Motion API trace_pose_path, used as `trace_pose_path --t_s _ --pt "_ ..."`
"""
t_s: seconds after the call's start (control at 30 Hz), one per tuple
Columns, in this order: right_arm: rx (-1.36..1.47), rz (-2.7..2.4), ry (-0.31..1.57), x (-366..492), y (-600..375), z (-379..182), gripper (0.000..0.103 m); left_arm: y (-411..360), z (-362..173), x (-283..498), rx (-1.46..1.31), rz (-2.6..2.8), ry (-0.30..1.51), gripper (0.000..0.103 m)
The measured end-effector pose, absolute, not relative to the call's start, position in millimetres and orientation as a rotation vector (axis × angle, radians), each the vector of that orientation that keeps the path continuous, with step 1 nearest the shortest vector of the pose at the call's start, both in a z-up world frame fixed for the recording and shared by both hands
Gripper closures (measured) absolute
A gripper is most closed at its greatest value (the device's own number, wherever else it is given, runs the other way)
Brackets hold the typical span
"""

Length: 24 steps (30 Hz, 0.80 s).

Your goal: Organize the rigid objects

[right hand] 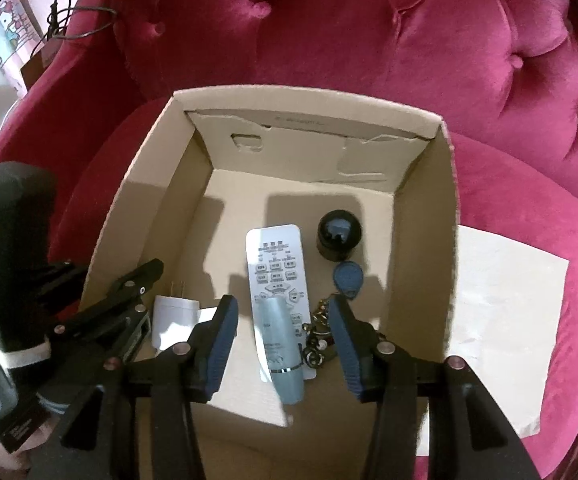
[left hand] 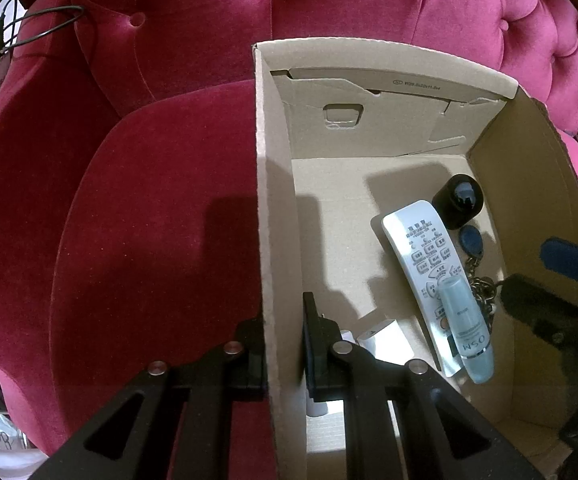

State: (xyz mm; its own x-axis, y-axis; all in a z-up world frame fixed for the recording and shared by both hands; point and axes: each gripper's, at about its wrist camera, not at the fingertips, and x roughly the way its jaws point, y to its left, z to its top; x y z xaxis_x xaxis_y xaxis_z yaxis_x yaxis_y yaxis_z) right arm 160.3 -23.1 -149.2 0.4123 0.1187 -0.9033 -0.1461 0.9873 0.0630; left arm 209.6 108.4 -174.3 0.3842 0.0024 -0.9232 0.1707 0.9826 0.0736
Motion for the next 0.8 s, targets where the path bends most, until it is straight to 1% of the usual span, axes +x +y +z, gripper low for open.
trace_pose_path --t_s 0.5,0.8 --pt "-0.005 0.042 1.086 137.4 -66.5 -107.9 0.050 106.5 -174.6 211.1 0.168 -0.105 1.176 0.090" --pt "-0.005 -0.002 1.077 115.2 -94.9 -95.6 0.049 105.2 -174.5 211.0 0.180 -0.098 1.175 0.090"
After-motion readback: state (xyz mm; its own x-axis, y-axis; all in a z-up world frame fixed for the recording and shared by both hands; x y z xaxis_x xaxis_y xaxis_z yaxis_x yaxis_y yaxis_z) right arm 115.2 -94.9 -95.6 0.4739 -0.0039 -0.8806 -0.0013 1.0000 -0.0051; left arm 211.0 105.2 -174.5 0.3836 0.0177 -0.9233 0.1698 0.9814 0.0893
